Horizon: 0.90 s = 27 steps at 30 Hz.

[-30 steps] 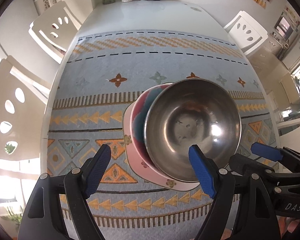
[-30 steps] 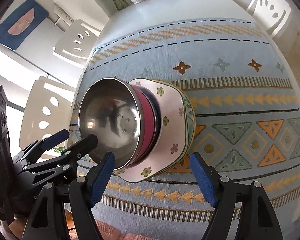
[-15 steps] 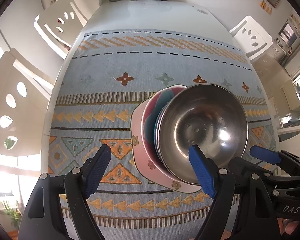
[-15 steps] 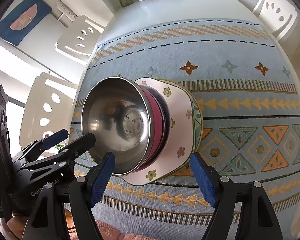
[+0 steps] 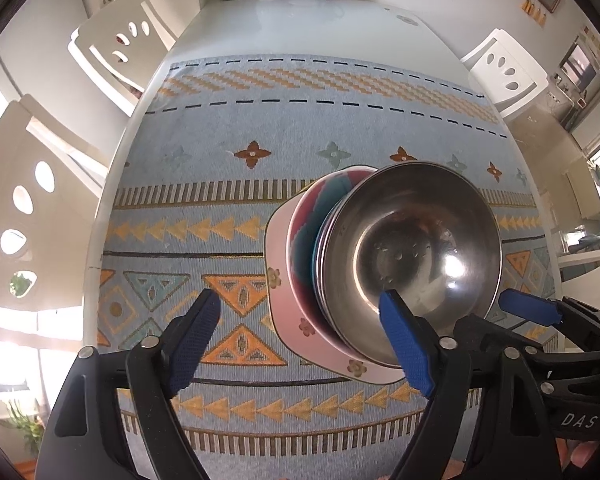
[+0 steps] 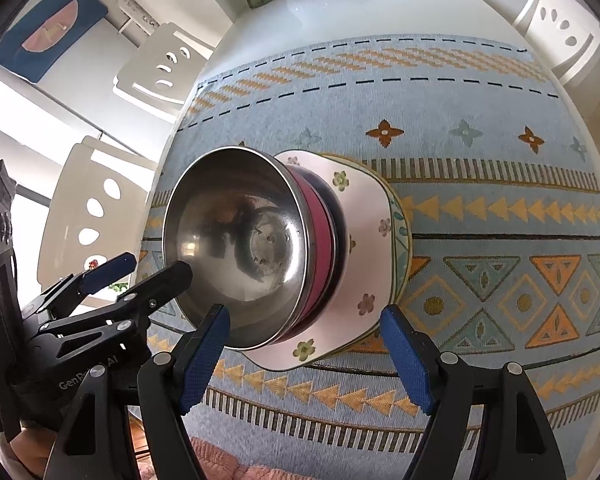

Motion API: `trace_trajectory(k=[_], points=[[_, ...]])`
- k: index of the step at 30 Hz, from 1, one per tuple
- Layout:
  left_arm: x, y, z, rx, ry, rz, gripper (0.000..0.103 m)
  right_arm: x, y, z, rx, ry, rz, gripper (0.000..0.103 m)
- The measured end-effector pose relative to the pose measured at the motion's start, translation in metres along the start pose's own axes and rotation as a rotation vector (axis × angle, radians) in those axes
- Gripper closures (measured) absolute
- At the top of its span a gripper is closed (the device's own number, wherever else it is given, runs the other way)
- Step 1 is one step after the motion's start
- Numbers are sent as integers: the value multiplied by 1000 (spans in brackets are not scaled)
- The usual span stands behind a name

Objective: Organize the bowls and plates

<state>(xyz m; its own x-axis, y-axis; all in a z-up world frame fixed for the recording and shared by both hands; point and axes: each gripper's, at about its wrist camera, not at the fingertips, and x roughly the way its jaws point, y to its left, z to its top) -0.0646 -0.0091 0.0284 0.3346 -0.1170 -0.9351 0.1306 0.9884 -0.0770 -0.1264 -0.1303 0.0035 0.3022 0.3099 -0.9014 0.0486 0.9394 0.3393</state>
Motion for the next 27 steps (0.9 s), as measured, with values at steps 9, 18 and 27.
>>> trace_trajectory(k=[9,18,27], points=[[2,11,0,-56,13,-1,13,2,11,0,-50,-2,-46,27],[2,11,4,-45,0,20,13,-2,11,0,-66,-21,-86,27],[3,10,3,-32,2,59,13,0,13,1,-83,-14,-90,27]])
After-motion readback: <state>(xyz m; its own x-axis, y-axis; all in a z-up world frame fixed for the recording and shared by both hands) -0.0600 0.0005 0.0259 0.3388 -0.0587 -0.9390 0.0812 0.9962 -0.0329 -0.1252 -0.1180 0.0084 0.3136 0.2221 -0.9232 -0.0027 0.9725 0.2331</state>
